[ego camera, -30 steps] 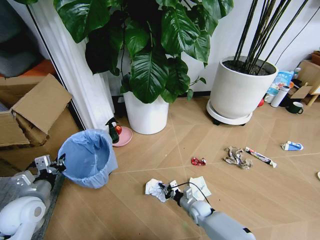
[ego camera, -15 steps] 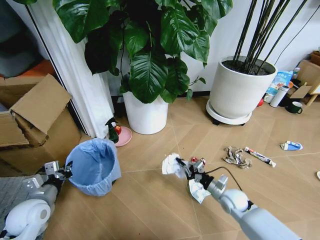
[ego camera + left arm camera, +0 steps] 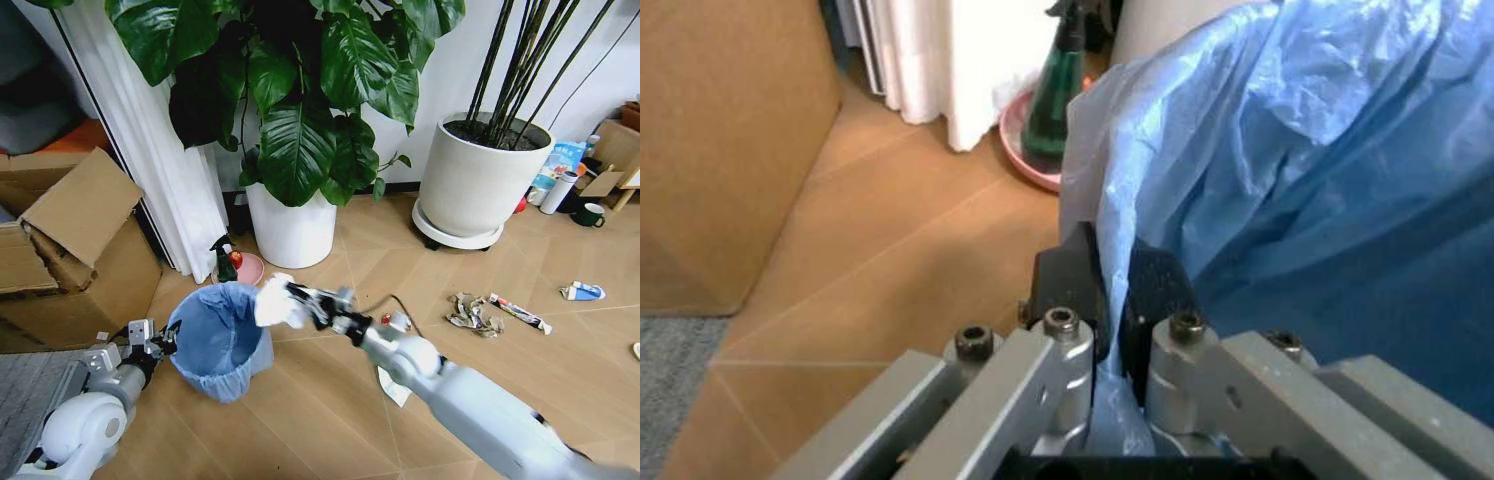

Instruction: Pick up the trash bin and place the garbage on the floor into it.

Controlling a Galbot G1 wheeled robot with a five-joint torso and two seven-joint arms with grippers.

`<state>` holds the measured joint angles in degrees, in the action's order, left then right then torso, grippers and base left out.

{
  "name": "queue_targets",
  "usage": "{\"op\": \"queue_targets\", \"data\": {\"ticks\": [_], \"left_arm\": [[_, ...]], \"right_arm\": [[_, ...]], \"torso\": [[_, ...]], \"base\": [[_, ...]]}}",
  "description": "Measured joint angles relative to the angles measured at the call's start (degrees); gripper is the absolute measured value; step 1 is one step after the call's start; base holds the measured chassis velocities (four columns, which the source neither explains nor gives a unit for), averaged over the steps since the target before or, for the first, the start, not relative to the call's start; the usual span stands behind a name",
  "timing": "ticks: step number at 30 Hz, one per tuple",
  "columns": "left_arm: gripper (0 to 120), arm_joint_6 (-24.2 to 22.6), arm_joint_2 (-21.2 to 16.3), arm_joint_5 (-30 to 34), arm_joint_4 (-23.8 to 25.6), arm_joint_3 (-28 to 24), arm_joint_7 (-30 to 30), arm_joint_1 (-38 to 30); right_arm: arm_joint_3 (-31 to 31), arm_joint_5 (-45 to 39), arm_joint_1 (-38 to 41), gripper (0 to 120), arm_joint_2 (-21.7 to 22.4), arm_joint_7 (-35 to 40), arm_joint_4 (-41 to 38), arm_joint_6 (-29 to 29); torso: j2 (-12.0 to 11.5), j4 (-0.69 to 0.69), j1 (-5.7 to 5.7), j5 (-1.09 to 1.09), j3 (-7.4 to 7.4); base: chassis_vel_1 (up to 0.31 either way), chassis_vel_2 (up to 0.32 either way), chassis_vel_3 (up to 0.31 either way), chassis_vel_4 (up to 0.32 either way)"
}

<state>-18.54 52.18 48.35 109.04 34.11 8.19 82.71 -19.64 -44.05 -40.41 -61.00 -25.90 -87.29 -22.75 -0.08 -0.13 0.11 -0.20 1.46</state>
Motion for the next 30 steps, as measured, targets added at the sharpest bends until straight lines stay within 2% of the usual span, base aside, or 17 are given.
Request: {"op": "queue_targets", "data": {"ticks": [1, 3, 5, 9, 10, 13, 14, 17, 18, 19, 21, 22, 25, 26, 29, 30], "left_arm": [[0, 0.0, 0.0, 0.0, 0.0, 0.0, 0.0, 0.0], [0, 0.0, -0.3, 0.0, -0.1, 0.0, 0.1, -0.1], [0, 0.0, -0.6, 0.0, -1.0, 0.9, -0.4, -0.3], [0, 0.0, -0.4, 0.5, -0.9, 1.2, -0.7, -0.4], [0, 0.0, -0.4, 0.5, -0.9, 1.2, -0.7, -0.4], [0, -0.1, -0.1, 0.5, -0.8, 1.0, -0.5, -0.7], [0, -0.1, -0.1, 0.5, -0.8, 1.0, -0.5, -0.7], [0, -0.2, 0.1, 0.5, -0.6, 1.2, -0.5, -0.5], [0, -0.2, 0.1, 0.6, -0.5, 1.4, -0.5, -0.4], [0, -0.2, 0.1, 0.6, -0.5, 1.4, -0.5, -0.4], [0, -0.3, 0.1, 0.7, -0.5, 2.0, -0.3, -0.4], [0, -0.3, 0.1, 0.7, -0.5, 2.0, -0.3, -0.4], [0, -0.5, 0.0, 1.2, -0.4, 2.9, 0.3, -0.3], [0, -0.5, 0.0, 1.2, -0.4, 2.9, 0.3, -0.3], [0, -0.6, 0.0, 1.4, -0.3, 3.3, 0.7, -0.2], [0, -0.6, 0.0, 1.4, -0.3, 3.3, 0.7, -0.2]], "right_arm": [[0.0, 0.0, 0.0, 0, 0.0, 0.0, 0.0, 0.0], [-3.1, -1.4, 3.3, 0, -3.4, -1.1, 2.9, 0.1], [-7.8, -3.4, 7.0, 0, -9.0, -1.6, 7.0, 0.6], [-12.7, -3.2, 9.4, 0, -12.2, -1.6, 11.3, 1.8], [-12.7, -3.2, 9.4, 0, -12.2, -1.6, 11.3, 1.8], [-13.7, -1.5, 9.8, 14, -10.9, -1.3, 11.7, 3.0], [-13.7, -1.5, 9.8, 14, -10.9, -1.3, 11.7, 3.0], [-13.8, -1.5, 10.1, 25, -9.2, -1.2, 10.8, 4.1], [-13.8, -1.5, 10.3, 33, -8.5, -1.2, 10.4, 4.3], [-13.8, -1.5, 10.3, 33, -8.5, -1.2, 10.4, 4.3], [-13.5, -1.6, 10.7, 43, -7.4, -1.2, 9.9, 4.5], [-13.5, -1.6, 10.7, 43, -7.4, -1.2, 9.9, 4.5], [-12.2, -2.0, 10.8, 57, -5.1, -1.1, 9.0, 4.6], [-12.2, -2.0, 10.8, 57, -5.1, -1.1, 9.0, 4.6], [-9.0, -1.6, 8.8, 71, -2.0, 1.0, 7.6, 4.9], [-9.0, -1.6, 8.8, 71, -2.0, 1.0, 7.6, 4.9]], "torso": [[0.0, 0.0, 0.0, 0.0, 0.0], [0.0, 0.02, 0.0, 0.01, 0.01], [0.0, 0.03, 0.0, 0.0, 0.01], [0.0, 0.03, 0.0, 0.01, 0.0], [0.0, 0.03, 0.0, 0.01, 0.0], [0.0, -0.01, 0.0, 0.01, 0.0], [0.0, -0.01, 0.0, 0.01, 0.0], [0.0, -0.01, 0.0, 0.01, 0.0], [0.0, 0.0, 0.0, 0.01, 0.0], [0.0, 0.0, 0.0, 0.01, 0.0], [0.0, 0.0, 0.0, 0.01, 0.0], [0.0, 0.0, 0.0, 0.01, 0.0], [0.0, 0.02, 0.0, 0.02, 0.0], [0.0, 0.02, 0.0, 0.02, 0.0], [0.0, 0.02, 0.0, 0.03, 0.0], [0.0, 0.02, 0.0, 0.03, 0.0]], "base": [[0.0, 0.0, 0.0, 0.0], [0.0, 0.0, 0.0, 0.0], [0.0, 0.0, 0.0, 0.0], [0.0, 0.0, 0.0, 0.0], [0.0, 0.0, 0.0, 0.0], [0.0, 0.0, 0.0, 0.0], [0.0, 0.0, 0.0, 0.0], [0.0, 0.0, 0.0, 0.0], [0.0, 0.0, 0.0, 0.0], [0.0, 0.0, 0.0, 0.0], [0.0, 0.0, 0.0, 0.0], [0.0, 0.0, 0.0, 0.0], [0.0, 0.0, 0.0, 0.0], [0.0, 0.0, 0.0, 0.0], [0.0, 0.0, 0.0, 0.0], [0.0, 0.0, 0.0, 0.0]]}}
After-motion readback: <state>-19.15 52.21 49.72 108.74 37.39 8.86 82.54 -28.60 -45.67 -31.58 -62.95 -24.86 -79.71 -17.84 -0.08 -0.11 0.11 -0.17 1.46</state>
